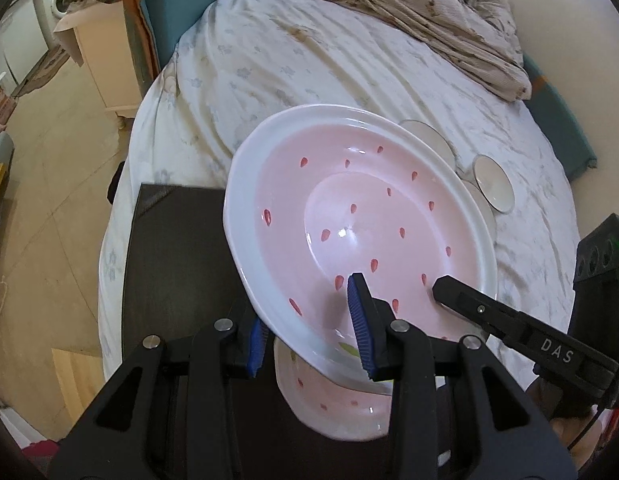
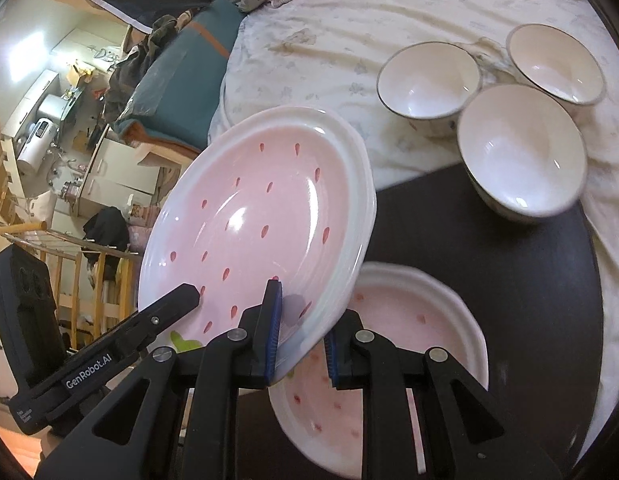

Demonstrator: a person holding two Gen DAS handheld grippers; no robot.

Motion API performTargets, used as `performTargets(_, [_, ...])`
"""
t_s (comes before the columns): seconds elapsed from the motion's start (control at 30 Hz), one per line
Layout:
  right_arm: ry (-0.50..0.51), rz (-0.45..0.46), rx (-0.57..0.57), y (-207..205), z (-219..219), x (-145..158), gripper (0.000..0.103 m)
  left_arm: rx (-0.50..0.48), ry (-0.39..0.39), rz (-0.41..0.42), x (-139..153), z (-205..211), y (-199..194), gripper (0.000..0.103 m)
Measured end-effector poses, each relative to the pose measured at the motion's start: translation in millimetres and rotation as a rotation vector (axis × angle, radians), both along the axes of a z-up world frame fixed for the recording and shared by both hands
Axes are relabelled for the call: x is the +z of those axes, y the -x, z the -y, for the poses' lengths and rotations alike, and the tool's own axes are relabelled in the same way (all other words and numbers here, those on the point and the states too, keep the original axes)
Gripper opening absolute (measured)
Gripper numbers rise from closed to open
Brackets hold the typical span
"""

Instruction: Organize plates and bowls

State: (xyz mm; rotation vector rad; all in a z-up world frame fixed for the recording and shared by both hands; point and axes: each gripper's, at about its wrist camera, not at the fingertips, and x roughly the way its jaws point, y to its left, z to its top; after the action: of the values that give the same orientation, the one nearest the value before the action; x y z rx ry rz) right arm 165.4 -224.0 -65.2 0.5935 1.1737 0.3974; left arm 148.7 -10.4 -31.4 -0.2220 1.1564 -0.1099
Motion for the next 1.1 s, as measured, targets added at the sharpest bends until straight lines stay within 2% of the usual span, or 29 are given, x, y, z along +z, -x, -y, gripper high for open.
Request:
performTargets(0.33, [0.016,0.01,0.01,63,10,7,0.021,-0.034,0.038,0.003,-8,12,56,0.033])
performTargets(0.47, [0.03,0.008,0.035,84,13,2,0.022,-0.067,0.014,-0.006,-18,22,69,0.033])
performTargets(0.7, [-0.005,-0.027,0.025,107,27,-26,0.023,-0.108,-0.005,-0.058,-45,37,73,0.033])
performTargets(1.1, [0.009,-0.08,0.008,106,31,-52,0.023,-0.139,0.006,-0.129,-68,40,65,0.033])
